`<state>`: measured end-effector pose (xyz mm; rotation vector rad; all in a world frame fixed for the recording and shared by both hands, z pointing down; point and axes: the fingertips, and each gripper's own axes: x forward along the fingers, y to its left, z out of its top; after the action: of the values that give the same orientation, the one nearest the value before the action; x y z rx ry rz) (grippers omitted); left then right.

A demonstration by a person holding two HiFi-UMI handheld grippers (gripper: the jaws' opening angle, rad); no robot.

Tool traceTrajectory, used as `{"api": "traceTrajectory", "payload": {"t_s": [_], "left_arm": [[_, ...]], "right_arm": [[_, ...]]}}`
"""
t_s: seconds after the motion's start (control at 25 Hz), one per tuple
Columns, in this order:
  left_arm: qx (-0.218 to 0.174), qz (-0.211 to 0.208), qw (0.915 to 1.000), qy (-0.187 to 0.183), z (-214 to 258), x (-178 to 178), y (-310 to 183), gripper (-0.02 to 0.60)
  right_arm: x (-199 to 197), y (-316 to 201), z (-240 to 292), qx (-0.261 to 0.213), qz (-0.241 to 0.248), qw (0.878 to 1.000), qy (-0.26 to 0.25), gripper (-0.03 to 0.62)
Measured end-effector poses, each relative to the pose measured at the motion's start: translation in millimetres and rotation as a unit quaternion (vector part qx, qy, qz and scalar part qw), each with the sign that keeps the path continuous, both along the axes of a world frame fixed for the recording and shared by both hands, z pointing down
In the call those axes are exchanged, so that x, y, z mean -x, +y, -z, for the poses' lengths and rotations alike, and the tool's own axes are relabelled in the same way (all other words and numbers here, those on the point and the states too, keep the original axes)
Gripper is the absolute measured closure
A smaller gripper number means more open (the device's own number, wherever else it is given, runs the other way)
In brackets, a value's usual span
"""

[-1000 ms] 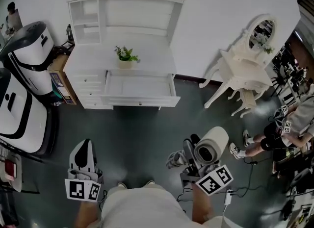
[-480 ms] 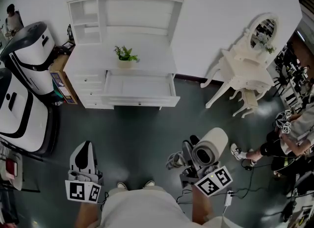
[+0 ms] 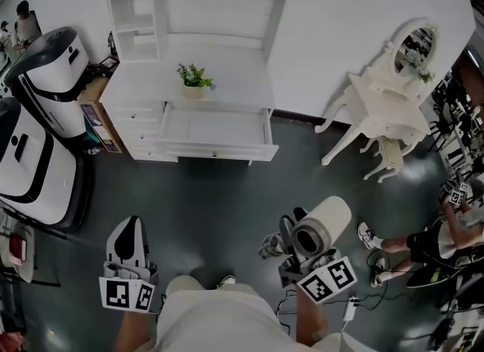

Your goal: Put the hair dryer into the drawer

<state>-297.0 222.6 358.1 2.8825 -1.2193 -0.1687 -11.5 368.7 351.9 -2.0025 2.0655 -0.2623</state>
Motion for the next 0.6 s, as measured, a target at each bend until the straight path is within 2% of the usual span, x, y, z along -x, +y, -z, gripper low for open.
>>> {"api": "traceTrajectory", "payload": {"t_s": [0.28,0.52,0.6], "left_arm": [[0.009,0.005,0.9999,-0.006,-11,-16,-2,0.565],[0.040,-0.014,0.9991,0.003,-35,-46,-47,0.565],[0.039,-0.026,0.9989,0.008,-37,-61,-71,0.565]], "right_arm": [[-19,-5,-15,0.011,0.002,1.000,-0.012,0.421],[-30,-42,-29,0.034,0.000,0.999,-0.013,0.421],[-35,-61,-31,0.037,-0.005,0.999,-0.011,0.421]]}}
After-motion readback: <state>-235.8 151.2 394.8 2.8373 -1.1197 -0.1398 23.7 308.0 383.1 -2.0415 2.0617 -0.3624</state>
